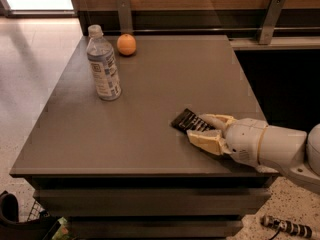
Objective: Move rxbar chocolate near orange
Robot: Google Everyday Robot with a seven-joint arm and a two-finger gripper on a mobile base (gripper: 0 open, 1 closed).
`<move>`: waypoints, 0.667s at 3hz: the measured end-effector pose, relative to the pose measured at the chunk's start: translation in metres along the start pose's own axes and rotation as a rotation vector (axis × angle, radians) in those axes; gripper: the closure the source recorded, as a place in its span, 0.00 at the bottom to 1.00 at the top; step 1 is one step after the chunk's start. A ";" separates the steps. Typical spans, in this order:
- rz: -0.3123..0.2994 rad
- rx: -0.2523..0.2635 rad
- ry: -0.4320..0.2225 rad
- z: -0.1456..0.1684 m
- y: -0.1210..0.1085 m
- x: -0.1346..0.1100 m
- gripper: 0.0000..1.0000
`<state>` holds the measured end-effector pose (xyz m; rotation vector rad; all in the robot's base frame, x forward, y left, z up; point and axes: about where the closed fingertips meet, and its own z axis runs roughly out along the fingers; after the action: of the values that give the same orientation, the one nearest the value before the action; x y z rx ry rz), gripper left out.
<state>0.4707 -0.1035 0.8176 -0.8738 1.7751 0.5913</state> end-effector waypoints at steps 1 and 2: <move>-0.016 -0.001 0.021 -0.002 -0.028 -0.027 1.00; -0.006 -0.009 0.054 0.003 -0.076 -0.049 1.00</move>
Offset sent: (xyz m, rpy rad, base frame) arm 0.1862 -0.0644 0.1270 -0.0689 -0.0309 0.0146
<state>0.5426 -0.1336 0.8633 -0.9092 1.8191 0.5771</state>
